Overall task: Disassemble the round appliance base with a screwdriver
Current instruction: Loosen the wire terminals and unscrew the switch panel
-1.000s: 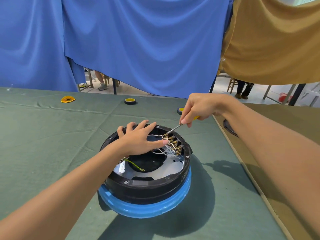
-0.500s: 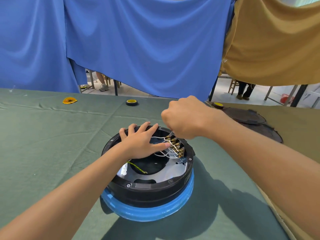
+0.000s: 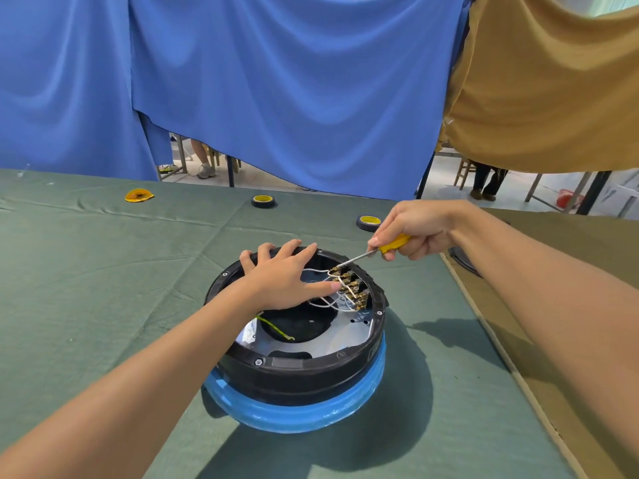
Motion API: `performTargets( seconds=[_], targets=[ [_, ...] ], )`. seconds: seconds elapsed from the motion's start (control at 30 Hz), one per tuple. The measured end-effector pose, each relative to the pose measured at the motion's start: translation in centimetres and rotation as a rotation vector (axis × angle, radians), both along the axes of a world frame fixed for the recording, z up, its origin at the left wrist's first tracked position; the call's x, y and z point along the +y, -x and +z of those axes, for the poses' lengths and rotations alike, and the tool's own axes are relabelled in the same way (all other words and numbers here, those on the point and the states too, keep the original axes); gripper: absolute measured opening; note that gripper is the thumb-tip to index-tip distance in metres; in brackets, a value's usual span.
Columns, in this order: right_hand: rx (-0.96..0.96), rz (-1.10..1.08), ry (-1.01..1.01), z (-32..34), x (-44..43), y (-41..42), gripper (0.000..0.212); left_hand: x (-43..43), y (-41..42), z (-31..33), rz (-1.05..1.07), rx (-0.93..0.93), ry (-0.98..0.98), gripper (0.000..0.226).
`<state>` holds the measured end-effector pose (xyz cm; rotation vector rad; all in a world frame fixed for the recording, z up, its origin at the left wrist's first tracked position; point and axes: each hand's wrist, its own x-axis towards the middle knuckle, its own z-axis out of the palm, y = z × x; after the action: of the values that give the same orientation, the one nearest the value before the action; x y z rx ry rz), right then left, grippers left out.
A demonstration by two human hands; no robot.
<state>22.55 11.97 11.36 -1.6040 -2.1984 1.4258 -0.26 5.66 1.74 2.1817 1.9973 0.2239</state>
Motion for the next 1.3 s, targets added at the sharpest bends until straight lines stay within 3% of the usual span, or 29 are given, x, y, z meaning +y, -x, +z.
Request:
performTargets(
  seconds=[0.07, 0.3, 0.53, 0.63, 0.7, 0.77, 1.0, 1.23, 1.3],
  targets=[
    [-0.006, 0.017, -0.067, -0.2, -0.2, -0.1, 0.019, 0.0, 0.0, 0.1, -0.003, 0.003, 0.004, 0.105],
    [-0.269, 0.180, -0.619, 0.9, -1.8, 0.3, 0.008, 0.4, 0.3, 0.6, -0.091, -0.028, 0.048, 0.102],
    [-0.387, 0.221, -0.748, 1.0, -3.6, -0.1, 0.005, 1.2, 0.2, 2.3, -0.189, -0.033, 0.118, 0.097],
    [-0.421, 0.236, -0.789, 1.1, -4.0, 0.2, 0.006, 0.6, -2.3, 3.0, -0.073, 0.111, 0.126, 0.129],
    [-0.431, 0.238, -0.803, 1.1, -4.2, 0.3, 0.006, -0.4, -4.3, 2.2, 0.020, 0.051, 0.138, 0.143],
    [-0.433, 0.237, -0.817, 1.1, -4.4, 0.4, 0.006, -1.0, -5.4, 1.1, 0.068, -0.019, 0.111, 0.139],
    [-0.459, 0.221, -0.831, 1.1, -5.0, 0.9, 0.006, -0.6, -5.1, 0.9, 0.050, 0.058, 0.060, 0.139],
    [-0.745, 0.280, -0.977, 1.8, -6.6, 4.5, 0.004, -0.3, -4.9, 0.8, 0.042, 0.022, 0.077, 0.136],
    [-0.797, 0.279, -1.043, 1.4, -7.2, 5.5, 0.022, -0.4, -4.9, 0.7, 0.040, 0.002, 0.077, 0.136]
  ],
)
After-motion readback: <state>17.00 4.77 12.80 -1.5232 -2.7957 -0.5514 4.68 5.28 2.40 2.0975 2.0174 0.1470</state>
